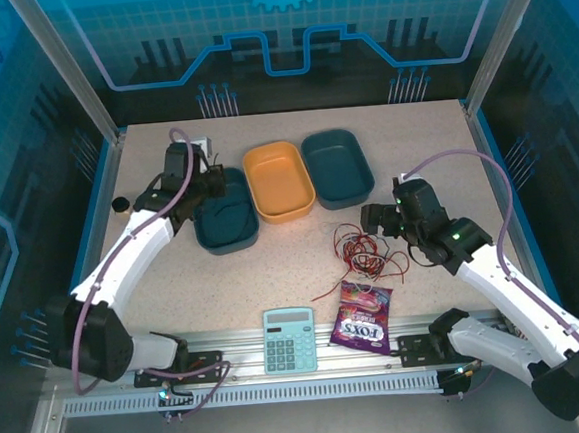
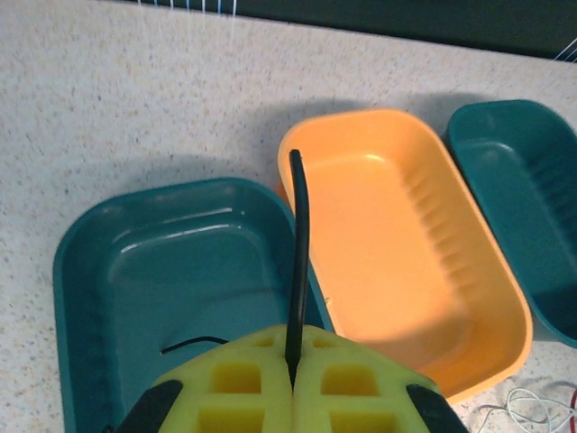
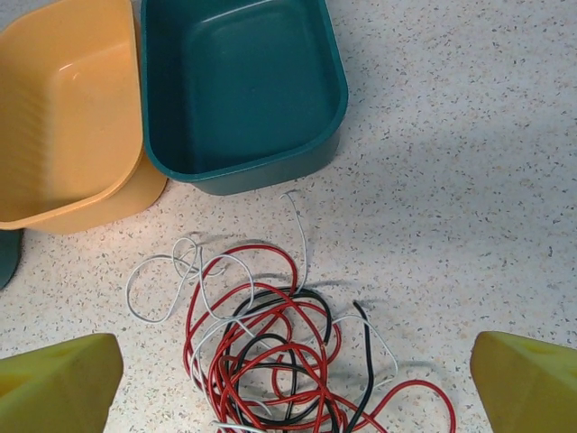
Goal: Untangle the cables
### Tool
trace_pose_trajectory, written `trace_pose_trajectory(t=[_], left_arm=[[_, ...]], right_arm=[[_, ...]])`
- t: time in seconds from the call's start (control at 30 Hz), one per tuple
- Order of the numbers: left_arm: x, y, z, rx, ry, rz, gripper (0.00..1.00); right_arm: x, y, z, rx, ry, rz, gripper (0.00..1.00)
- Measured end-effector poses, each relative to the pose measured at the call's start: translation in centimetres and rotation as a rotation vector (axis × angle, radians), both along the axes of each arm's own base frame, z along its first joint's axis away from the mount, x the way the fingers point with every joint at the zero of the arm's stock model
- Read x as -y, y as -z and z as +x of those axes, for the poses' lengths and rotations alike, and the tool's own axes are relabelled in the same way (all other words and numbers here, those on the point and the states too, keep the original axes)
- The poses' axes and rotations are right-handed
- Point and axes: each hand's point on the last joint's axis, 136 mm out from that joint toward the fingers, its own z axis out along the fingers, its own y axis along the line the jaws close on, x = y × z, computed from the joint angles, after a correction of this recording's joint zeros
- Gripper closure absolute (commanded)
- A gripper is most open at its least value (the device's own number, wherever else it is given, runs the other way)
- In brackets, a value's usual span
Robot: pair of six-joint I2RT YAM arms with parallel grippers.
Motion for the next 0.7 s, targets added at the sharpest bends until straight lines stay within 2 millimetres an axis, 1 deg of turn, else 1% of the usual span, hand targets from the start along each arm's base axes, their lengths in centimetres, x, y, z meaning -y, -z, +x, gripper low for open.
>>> trace_pose_trajectory(t=[0.17, 0.33, 0.5, 0.53, 0.57, 0.6, 0.7], left_arm=[[0.2, 3.3, 0.8, -0.084, -0.028, -0.012, 1.0], [0.5, 6.2, 1.9, -0.139, -0.058, -0.03, 1.0], [0.3, 10.1, 2.4, -0.224, -0.097, -0.019, 1.0], [0.2, 10.7, 2.6, -0.238, -0.107, -0.013, 0.97], [0.1, 11.3, 2.7, -0.249, -0.114, -0.004, 0.86], [0.0, 11.6, 2.9, -0.256, -0.12, 0.004, 0.82], [-0.3, 12.0, 3.2, -0.264, -0.148, 0.01, 0.76]], right_arm=[[-0.1, 0.2, -0.1, -0.007, -0.005, 0.011, 0.0], [-0.2, 0.2, -0.1, -0.011, -0.004, 0.017, 0.0], [-0.3, 0.4, -0.1, -0.019, -0.008, 0.021, 0.0], [-0.3, 0.4, -0.1, -0.019, -0.008, 0.022, 0.0], [-0.4, 0.4, -0.2, -0.02, -0.01, 0.024, 0.0], [-0.4, 0.4, -0.2, -0.021, -0.011, 0.027, 0.0], [-0.6, 0.5, -0.2, -0.026, -0.016, 0.032, 0.01]])
